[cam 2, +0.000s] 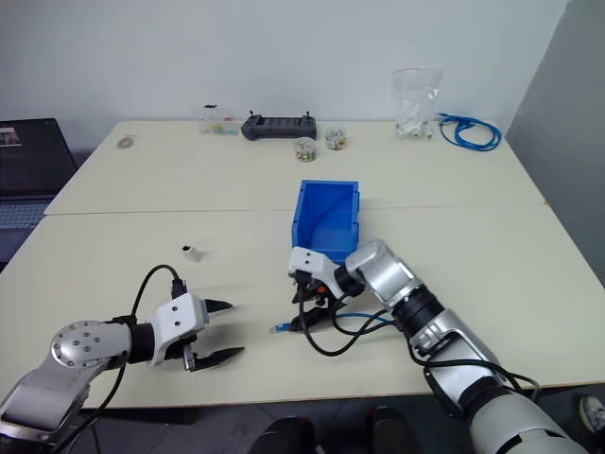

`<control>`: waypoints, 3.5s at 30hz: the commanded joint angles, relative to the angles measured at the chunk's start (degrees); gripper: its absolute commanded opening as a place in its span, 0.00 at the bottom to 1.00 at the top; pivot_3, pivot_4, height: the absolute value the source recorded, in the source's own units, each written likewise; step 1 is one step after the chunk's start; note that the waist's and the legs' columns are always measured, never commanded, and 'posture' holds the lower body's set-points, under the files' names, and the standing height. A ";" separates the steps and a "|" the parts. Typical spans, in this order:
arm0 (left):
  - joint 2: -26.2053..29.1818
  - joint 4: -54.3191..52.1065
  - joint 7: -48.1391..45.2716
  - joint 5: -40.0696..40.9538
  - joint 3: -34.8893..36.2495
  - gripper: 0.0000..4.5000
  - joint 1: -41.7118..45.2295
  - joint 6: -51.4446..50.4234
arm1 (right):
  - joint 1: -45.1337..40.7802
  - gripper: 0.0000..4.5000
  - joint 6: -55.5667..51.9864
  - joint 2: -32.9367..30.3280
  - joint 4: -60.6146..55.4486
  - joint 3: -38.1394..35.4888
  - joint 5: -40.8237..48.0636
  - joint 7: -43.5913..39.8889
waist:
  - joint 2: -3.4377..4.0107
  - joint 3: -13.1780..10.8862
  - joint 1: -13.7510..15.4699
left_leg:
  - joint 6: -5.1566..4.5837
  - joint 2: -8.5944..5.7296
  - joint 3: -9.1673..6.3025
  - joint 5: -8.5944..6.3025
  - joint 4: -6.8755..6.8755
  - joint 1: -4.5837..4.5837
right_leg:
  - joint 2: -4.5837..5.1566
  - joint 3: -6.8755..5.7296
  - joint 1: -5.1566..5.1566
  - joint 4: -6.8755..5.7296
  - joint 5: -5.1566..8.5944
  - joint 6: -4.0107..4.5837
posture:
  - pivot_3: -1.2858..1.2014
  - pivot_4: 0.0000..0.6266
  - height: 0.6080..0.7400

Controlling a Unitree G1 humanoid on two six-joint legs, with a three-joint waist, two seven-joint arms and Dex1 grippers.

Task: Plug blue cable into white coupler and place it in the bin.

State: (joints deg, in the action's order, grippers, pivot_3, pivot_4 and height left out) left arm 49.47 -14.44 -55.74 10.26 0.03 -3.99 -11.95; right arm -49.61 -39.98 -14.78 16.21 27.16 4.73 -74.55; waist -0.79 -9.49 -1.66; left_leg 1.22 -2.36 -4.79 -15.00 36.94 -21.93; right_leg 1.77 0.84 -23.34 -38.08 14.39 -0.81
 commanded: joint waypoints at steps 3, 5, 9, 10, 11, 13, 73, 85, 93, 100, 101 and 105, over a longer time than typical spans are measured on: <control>-3.08 -3.93 0.93 0.27 -2.53 1.00 -0.52 0.37 | 10.34 0.99 -4.90 -11.73 -24.50 -5.32 7.09 -2.05 | -0.05 0.03 0.21 | 0.03 0.00 -0.06 -0.03 -0.02 -0.03 | 0.01 -0.03 0.04 0.08 0.01 -0.01 | 0.52 0.24 1.00; -4.46 -3.51 2.12 -1.27 -3.97 1.00 0.07 0.67 | 15.46 0.99 -5.84 -14.93 -30.21 -7.85 8.18 0.43 | -0.05 0.03 0.15 | 0.02 0.00 -0.04 -0.04 -0.01 -0.03 | 0.02 -0.02 0.05 0.09 0.01 -0.01 | 0.52 0.24 1.00; -6.23 -1.32 3.35 -4.12 -6.52 1.00 2.11 1.78 | 21.77 0.99 -9.64 -16.47 -38.05 -11.43 11.52 5.41 | -0.03 0.02 -0.17 | 0.01 0.02 0.00 -0.04 -0.01 0.02 | -0.01 -0.02 0.06 0.03 0.02 -0.03 | 0.52 0.24 1.00; -6.66 -0.50 3.61 -4.70 -7.13 1.00 2.84 1.89 | 22.99 0.99 -10.76 -16.51 -39.69 -12.07 12.36 6.64 | -0.02 0.02 -0.25 | 0.01 0.06 0.04 -0.04 -0.01 0.05 | -0.05 0.02 0.06 0.02 0.02 -0.03 | 0.52 0.24 1.00; -6.98 0.30 3.87 -5.39 -7.72 1.00 3.50 2.12 | 23.95 0.99 -11.60 -16.57 -40.96 -12.50 13.03 7.68 | -0.02 0.02 -0.21 | 0.01 0.09 0.05 -0.04 -0.02 0.07 | -0.09 0.02 0.07 0.01 0.03 -0.04 | 0.52 0.24 1.00; -7.36 1.80 3.67 -6.36 -8.93 1.00 4.70 1.88 | 25.42 0.99 -12.93 -16.63 -42.75 -13.09 14.14 9.69 | -0.04 0.03 -0.10 | 0.01 0.11 0.01 -0.04 0.00 0.08 | -0.11 -0.01 0.10 0.01 0.10 -0.16 | 0.52 0.24 1.00; -23.11 1.31 11.32 58.05 13.65 0.05 33.60 -68.16 | 33.06 1.00 -18.59 -10.75 -46.40 -35.39 70.63 48.62 | -0.47 0.04 -0.04 | 0.02 0.13 -0.03 -0.03 0.05 0.02 | -0.26 0.13 0.13 0.02 0.21 -0.33 | 0.52 0.24 1.00; -22.60 0.01 17.24 65.08 13.65 0.05 32.19 -67.40 | 27.60 0.92 -18.69 -9.27 -42.21 -32.74 73.61 49.44 | -0.47 0.04 -0.04 | 0.02 0.13 -0.01 -0.03 0.05 0.03 | -0.25 0.14 0.12 0.02 0.19 -0.30 | 0.52 0.24 1.00; -22.49 0.05 21.05 69.28 13.03 0.05 33.59 -66.64 | 26.33 0.49 -19.54 -10.18 -41.93 -31.70 74.50 48.51 | -0.47 0.04 -0.01 | 0.02 0.13 -0.01 -0.03 0.05 0.02 | -0.25 0.13 0.12 0.04 0.19 -0.31 | 0.52 0.24 1.00; -22.27 -0.07 23.41 72.03 11.98 0.05 34.43 -65.94 | 26.10 0.20 -19.37 -11.00 -41.94 -30.89 75.21 48.23 | -0.46 0.03 -0.04 | 0.02 0.13 -0.01 -0.03 0.04 0.03 | -0.25 0.13 0.12 0.04 0.20 -0.32 | 0.52 0.24 1.00; -22.06 -0.17 23.62 72.35 11.85 0.05 34.28 -65.95 | 26.05 0.20 -19.31 -10.98 -41.82 -31.05 75.80 48.39 | -0.46 0.03 -0.04 | 0.02 0.12 -0.02 -0.03 0.04 0.03 | -0.25 0.12 0.12 0.04 0.21 -0.33 | 0.52 0.24 1.00; -21.00 -0.44 23.65 72.69 11.51 0.05 33.45 -65.91 | 25.87 0.19 -19.34 -11.32 -41.61 -31.70 78.08 49.00 | -0.46 0.03 -0.02 | 0.02 0.12 -0.01 -0.03 0.04 0.02 | -0.25 0.13 0.12 0.04 0.21 -0.33 | 0.52 0.24 1.00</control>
State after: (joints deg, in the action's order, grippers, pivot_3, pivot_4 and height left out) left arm 27.78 -12.77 -32.64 82.44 12.57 29.21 -79.11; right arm -22.79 -59.59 -26.13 -24.60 -3.78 79.85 -25.93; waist -1.25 -9.45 -1.68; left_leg 1.24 -2.23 -4.80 -15.02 36.98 -21.91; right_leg 1.52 0.97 -23.22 -38.03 14.59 -1.14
